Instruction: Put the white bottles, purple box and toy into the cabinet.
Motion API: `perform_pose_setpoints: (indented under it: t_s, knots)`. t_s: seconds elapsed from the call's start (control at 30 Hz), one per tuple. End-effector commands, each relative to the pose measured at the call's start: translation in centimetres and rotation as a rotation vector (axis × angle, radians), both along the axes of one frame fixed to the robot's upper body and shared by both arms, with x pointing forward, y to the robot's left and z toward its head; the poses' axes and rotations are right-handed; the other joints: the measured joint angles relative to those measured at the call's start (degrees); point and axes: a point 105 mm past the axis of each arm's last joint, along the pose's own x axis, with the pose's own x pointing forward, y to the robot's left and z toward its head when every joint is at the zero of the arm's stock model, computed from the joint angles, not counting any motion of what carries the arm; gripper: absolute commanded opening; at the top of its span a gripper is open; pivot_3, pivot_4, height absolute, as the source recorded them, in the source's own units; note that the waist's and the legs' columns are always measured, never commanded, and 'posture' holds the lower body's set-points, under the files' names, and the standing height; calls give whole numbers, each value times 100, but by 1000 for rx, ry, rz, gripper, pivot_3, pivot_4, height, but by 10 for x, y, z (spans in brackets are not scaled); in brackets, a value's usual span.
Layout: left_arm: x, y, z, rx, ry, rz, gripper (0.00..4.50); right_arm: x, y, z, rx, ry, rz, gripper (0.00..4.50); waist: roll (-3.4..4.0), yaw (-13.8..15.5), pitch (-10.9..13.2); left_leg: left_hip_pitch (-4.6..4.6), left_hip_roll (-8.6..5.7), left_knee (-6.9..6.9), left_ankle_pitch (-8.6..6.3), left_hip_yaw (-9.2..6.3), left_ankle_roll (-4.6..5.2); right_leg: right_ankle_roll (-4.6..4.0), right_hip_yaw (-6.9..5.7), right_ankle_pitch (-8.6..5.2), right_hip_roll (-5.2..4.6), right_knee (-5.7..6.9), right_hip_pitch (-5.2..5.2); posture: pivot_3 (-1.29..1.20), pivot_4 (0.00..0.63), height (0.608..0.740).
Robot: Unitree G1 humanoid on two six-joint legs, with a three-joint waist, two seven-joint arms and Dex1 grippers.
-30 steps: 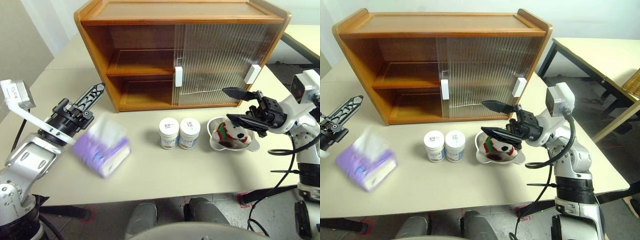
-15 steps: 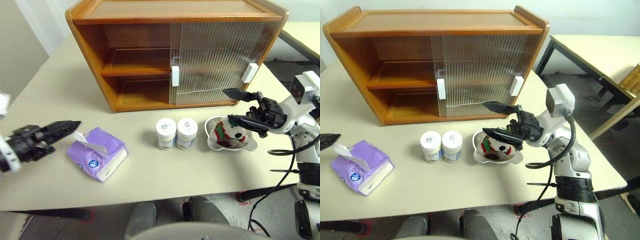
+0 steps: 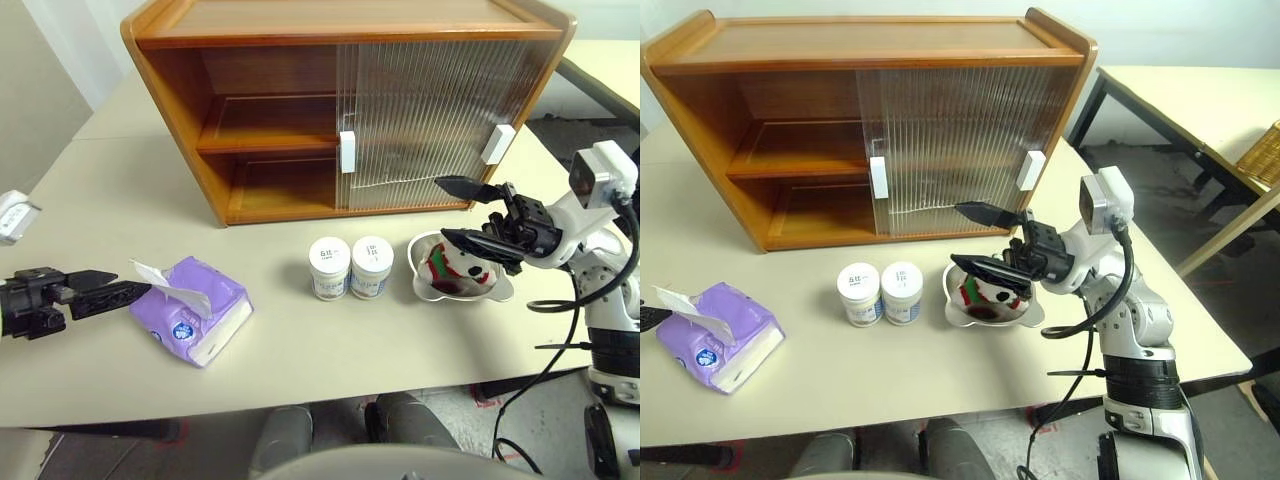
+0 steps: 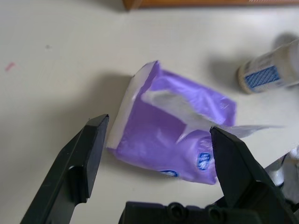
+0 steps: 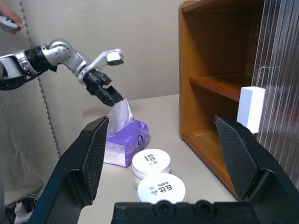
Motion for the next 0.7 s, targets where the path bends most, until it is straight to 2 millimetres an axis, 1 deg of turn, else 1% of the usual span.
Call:
perform_pose_setpoints:
  t_s: [0.03, 0.13, 0.3, 0.4, 0.5, 0.6, 0.7]
  knots:
    - [6, 2, -18, 21, 61, -46, 4472, -1, 0, 0, -9, -3, 1, 4500, 1, -2, -1, -1, 0, 0, 0, 0, 0, -1, 0, 1, 0, 1, -2, -42, 41, 740]
    - [8, 2, -27, 22, 98, -80, 4472, -2, -2, -1, -11, -1, -3, 4500, -3, -24, -3, -10, 6, 2, 0, 3, 0, -10, -1, 8, 2, 3, -13, -51, 42, 740]
    - [9, -4, -46, 16, 174, -145, 4472, -4, -4, -3, -14, 3, -10, 4500, -9, -43, -8, -51, 26, 13, 5, 10, -7, -23, -3, 25, 20, 3, -52, -54, 45, 740]
    - [6, -2, -56, 41, 226, -162, 4472, -5, -3, -1, -14, -1, -11, 4500, -10, -61, -8, -60, 56, 20, 10, 20, -16, -31, 0, 35, 44, 2, -64, -60, 46, 740]
    - [6, 0, -62, 45, 250, -156, 4472, -6, 1, 3, -15, -5, -10, 4500, -10, -76, -9, -61, 75, 19, 12, 21, -19, -37, -1, 41, 66, 3, -69, -61, 48, 740]
    - [7, 1, -66, 26, 258, -141, 3881, -5, 1, 3, -15, -3, -13, 4500, -11, -82, -9, -59, 81, 18, 12, 15, -18, -38, -2, 49, 77, 3, -69, -58, 49, 740]
    - [13, -4, -67, -47, 218, -121, 2901, -4, 2, 1, -14, 0, -11, 4500, -9, -83, -10, -59, 81, 18, 14, 14, -16, -36, -1, 60, 76, 3, -68, -55, 48, 740]
